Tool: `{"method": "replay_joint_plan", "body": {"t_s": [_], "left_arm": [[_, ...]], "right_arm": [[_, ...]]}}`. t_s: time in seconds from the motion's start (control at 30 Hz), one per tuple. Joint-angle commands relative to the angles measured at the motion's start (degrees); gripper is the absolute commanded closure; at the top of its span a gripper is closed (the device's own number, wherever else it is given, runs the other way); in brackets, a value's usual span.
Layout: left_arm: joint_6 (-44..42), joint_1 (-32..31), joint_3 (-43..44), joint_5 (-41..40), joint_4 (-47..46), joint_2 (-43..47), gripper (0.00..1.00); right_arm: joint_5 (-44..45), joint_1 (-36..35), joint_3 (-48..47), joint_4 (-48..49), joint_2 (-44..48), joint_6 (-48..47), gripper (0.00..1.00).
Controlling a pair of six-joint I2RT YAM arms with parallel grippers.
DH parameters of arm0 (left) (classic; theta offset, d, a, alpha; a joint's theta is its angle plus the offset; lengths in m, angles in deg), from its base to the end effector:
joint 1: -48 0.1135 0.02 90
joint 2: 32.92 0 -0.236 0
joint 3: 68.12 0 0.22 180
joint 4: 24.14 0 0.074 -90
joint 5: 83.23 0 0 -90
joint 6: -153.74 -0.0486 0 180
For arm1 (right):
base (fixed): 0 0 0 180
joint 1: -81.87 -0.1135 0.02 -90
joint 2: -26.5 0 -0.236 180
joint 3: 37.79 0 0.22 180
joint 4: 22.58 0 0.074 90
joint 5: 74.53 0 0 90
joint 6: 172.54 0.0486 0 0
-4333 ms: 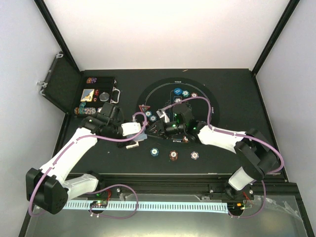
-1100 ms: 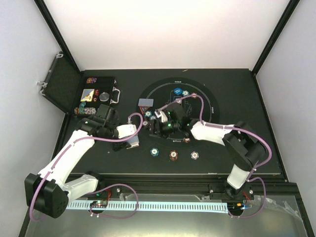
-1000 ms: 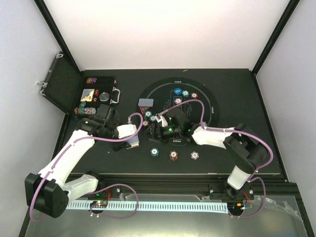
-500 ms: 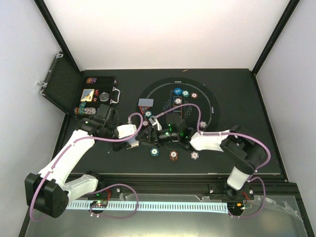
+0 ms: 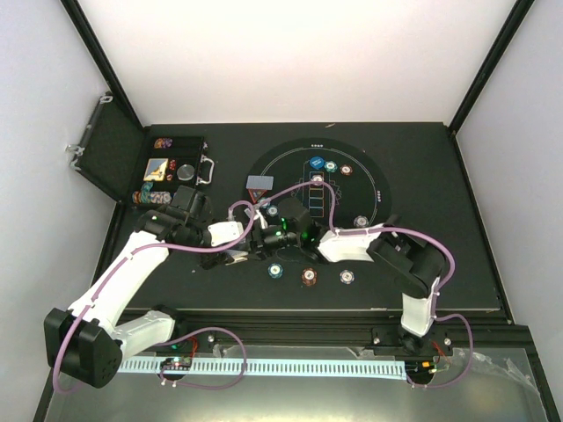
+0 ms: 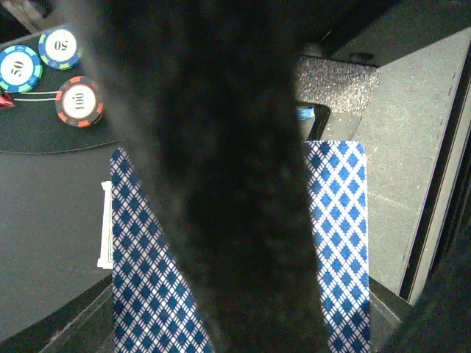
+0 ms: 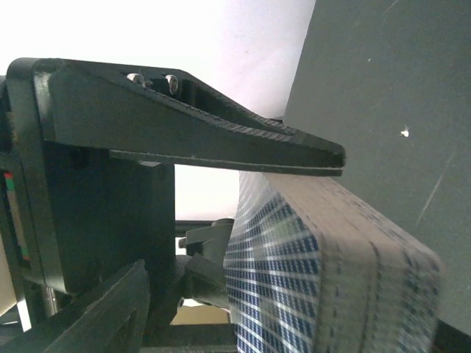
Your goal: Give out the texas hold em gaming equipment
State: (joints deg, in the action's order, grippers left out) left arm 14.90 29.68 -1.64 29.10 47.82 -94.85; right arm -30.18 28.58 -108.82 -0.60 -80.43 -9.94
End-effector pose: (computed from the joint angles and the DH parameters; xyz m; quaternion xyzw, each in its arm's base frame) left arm 0.1593 -0.0722 0.2294 0.5637 0.7805 -0.1326 0.2354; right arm 0.1944 0.3188 0.1843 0.1139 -0.7557 -0.6448 0.0138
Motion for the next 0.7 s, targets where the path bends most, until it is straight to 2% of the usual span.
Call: {"method": "replay_joint_plan", "body": {"t_s": [0.0, 0.2, 0.5, 0.67], "left_arm": [[0.15, 0.31, 2.87, 1.47, 0.81, 0.78, 0.98], [0.15, 0.31, 3.13, 1.49, 1.05, 1.09, 0.98], [0.15, 0.31, 3.51, 1.66, 1.34, 1.16, 0.98], [-0.02, 0.31, 3.55, 1.48, 1.49, 1.40, 0.98]], "right_arm": [[-1.97, -0.55, -1.80, 1.93, -2.36, 1.00, 0.32], [-2.43, -0.54, -2.10, 3.59, -4.97, 2.25, 0.40], [-1.85, 0.05, -2.53, 2.52, -6.35, 2.07, 0.45], [-1.26, 2.12, 0.21, 1.68, -5.25, 1.29, 0.48]]}}
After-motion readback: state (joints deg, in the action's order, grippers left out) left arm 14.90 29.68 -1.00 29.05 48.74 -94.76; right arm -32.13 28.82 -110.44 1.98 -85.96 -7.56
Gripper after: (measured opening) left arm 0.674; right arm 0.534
